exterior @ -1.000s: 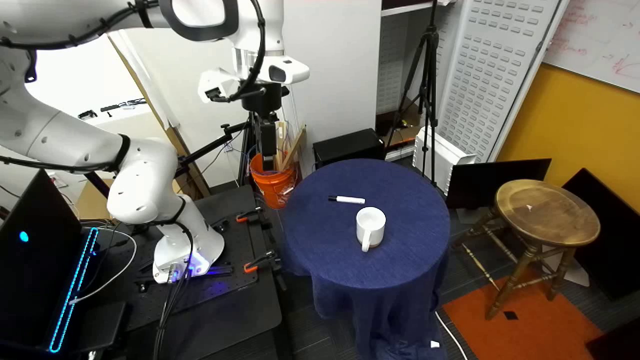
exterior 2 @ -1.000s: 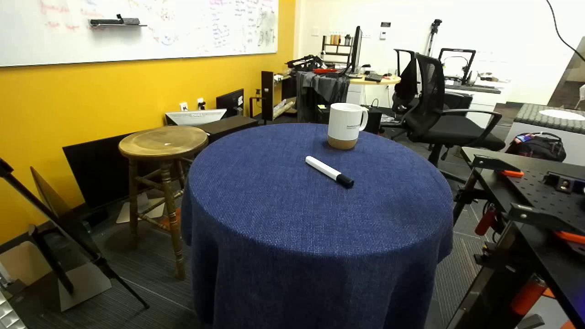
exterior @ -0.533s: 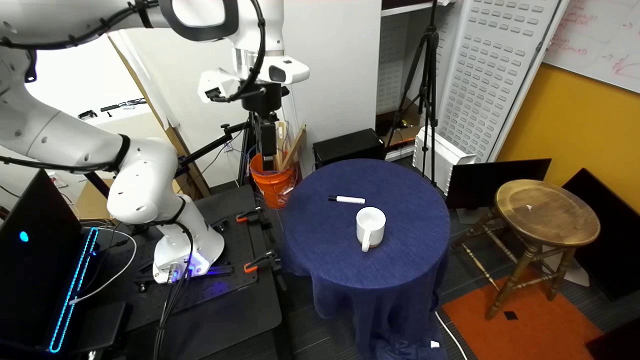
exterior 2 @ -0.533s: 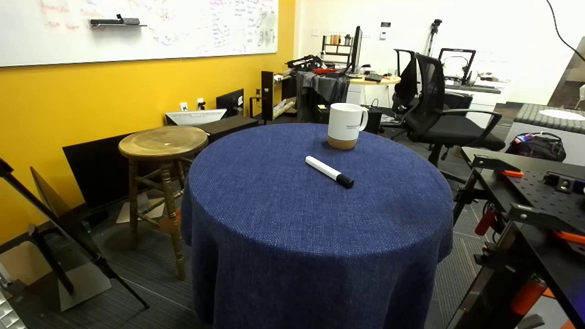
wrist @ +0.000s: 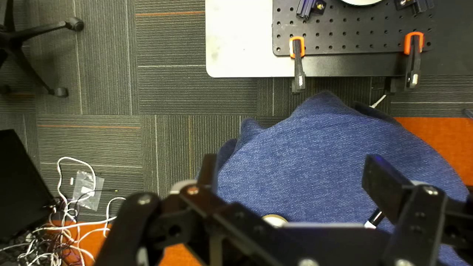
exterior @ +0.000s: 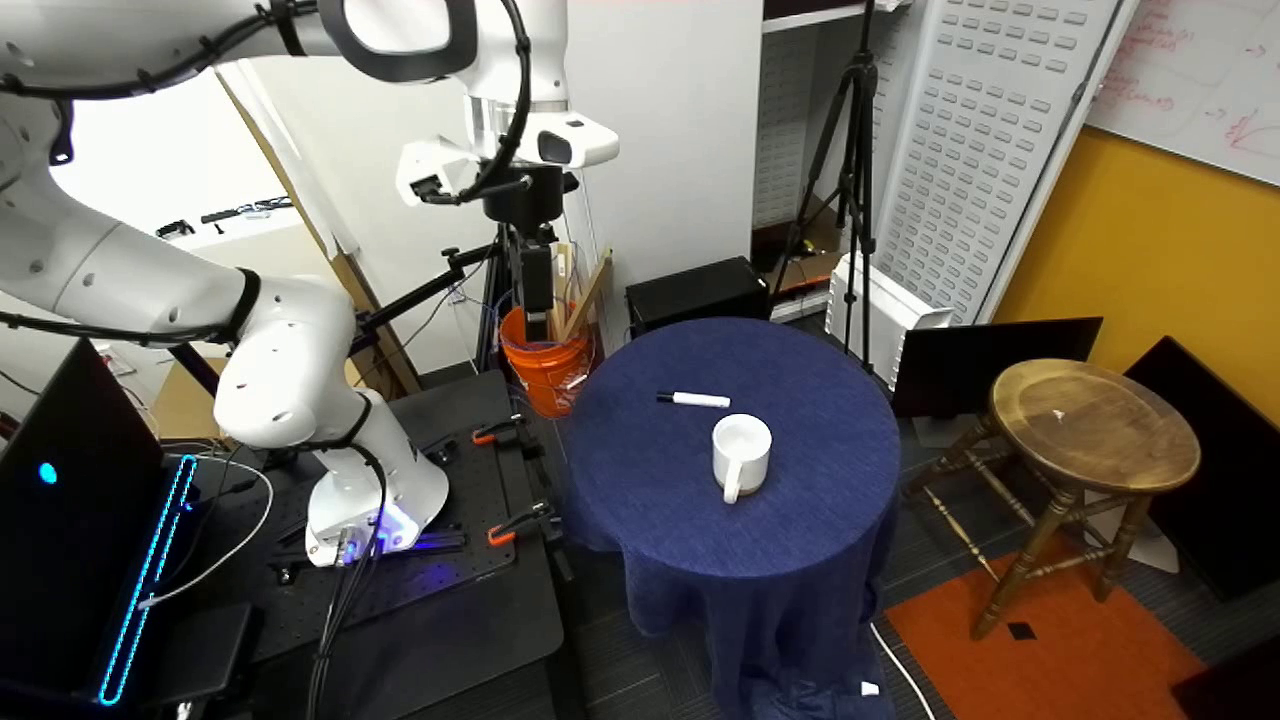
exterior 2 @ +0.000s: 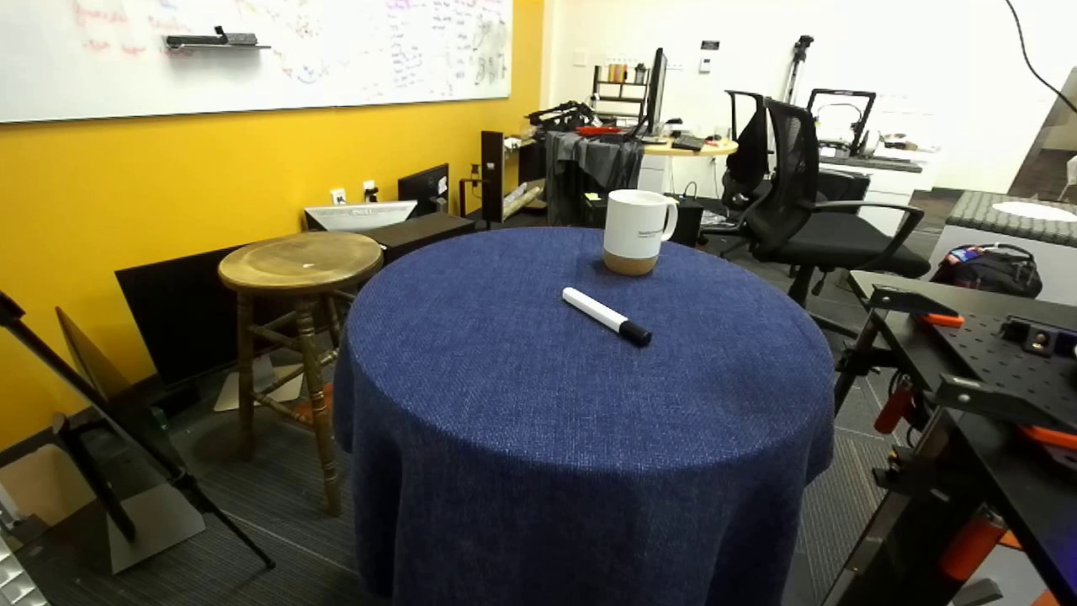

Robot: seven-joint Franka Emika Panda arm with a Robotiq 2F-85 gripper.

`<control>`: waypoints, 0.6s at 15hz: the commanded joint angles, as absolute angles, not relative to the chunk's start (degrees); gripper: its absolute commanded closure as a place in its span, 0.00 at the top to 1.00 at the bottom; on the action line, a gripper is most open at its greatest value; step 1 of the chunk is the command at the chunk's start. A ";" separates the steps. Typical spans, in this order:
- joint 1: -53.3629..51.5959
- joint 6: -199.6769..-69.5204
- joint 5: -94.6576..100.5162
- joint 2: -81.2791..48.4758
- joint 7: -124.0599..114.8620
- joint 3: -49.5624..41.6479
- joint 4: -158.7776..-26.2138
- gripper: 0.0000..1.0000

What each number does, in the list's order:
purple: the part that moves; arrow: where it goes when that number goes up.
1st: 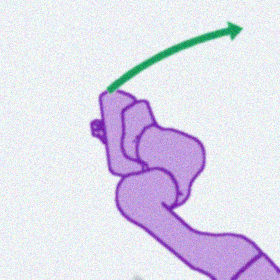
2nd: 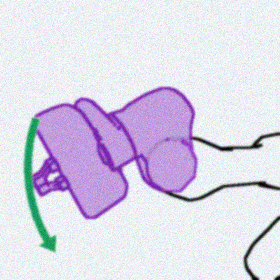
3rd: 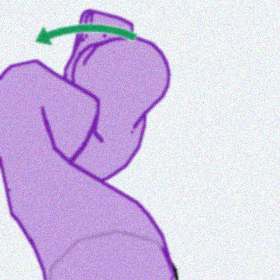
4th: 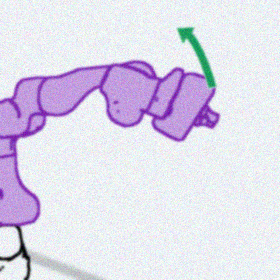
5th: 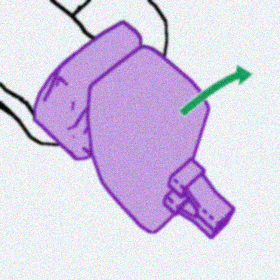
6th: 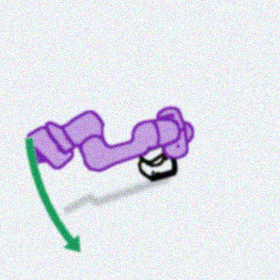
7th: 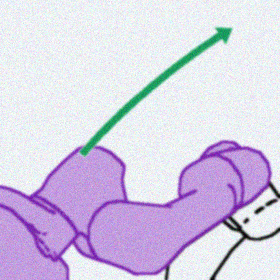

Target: Pick up the marker and put it in the cup

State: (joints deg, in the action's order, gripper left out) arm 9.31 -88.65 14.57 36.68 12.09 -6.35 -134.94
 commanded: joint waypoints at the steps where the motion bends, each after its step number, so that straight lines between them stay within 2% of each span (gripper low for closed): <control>1: 7.88 -95.05 15.30 36.12 6.89 -6.21 -136.17 1.00; 7: 7.43 -97.72 13.79 34.61 4.18 -5.33 -135.61 1.00; 9: 7.58 -105.81 14.58 32.22 -1.22 -3.68 -135.40 1.00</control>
State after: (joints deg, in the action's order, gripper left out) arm 8.57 -96.38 14.23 36.04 7.01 -5.81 -135.49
